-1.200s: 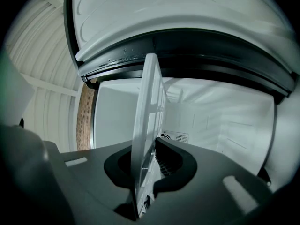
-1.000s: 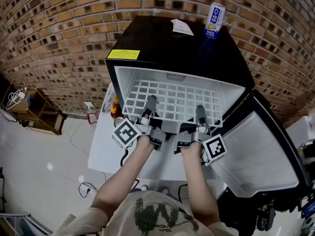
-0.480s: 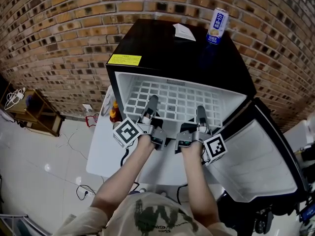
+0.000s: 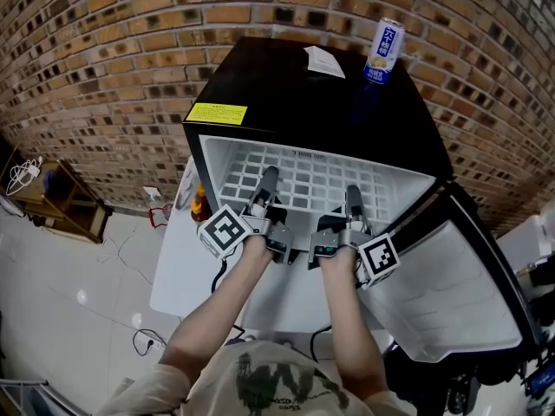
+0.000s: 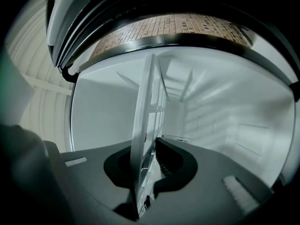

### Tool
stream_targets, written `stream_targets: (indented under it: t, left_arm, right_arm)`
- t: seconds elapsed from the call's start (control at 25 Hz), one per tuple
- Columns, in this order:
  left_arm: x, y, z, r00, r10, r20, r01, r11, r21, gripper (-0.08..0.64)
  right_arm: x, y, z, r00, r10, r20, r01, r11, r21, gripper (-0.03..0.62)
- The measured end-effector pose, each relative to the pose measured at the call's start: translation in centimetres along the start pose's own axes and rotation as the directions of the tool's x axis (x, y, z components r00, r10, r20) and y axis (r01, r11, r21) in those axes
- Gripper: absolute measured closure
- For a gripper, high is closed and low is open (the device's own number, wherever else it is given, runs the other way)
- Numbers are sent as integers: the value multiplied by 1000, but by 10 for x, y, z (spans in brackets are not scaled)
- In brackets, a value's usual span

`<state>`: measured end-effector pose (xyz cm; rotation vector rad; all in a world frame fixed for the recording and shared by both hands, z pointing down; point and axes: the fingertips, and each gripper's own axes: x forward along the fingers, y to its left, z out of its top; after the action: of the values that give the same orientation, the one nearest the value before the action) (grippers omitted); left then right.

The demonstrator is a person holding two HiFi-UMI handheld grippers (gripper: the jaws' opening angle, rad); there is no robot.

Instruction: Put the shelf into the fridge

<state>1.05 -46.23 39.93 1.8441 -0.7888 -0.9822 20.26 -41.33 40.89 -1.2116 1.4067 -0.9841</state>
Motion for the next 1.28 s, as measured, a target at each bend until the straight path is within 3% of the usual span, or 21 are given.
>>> stream_targets:
  t: [0.2, 0.52, 0.72, 1.12, 1.28]
  left_arm:
    - [3, -1, -2, 1000, -14, 4, 14, 999, -40, 480]
    - [0, -3, -2, 1000, -16, 3, 16, 998, 57, 441]
    - [-13, -8, -10, 1000, -29, 0, 29, 998, 58, 433]
    - [-49, -21, -35, 995, -32, -93, 38, 997, 70, 434]
    - [-69, -32, -43, 988, -40, -151, 58, 992, 114, 434]
  right_arm:
    - [3, 0, 0, 1000, 2, -4, -2, 1000, -16, 552]
    - [-1, 1, -1, 999, 33, -11, -33, 999, -15, 526]
    - [-16, 4, -4, 999, 47, -10, -47, 999, -13, 515]
    - [-60, 10, -25, 999, 33, -7, -33, 998, -49, 548]
    - [-80, 14, -41, 999, 30, -11, -30, 997, -69, 563]
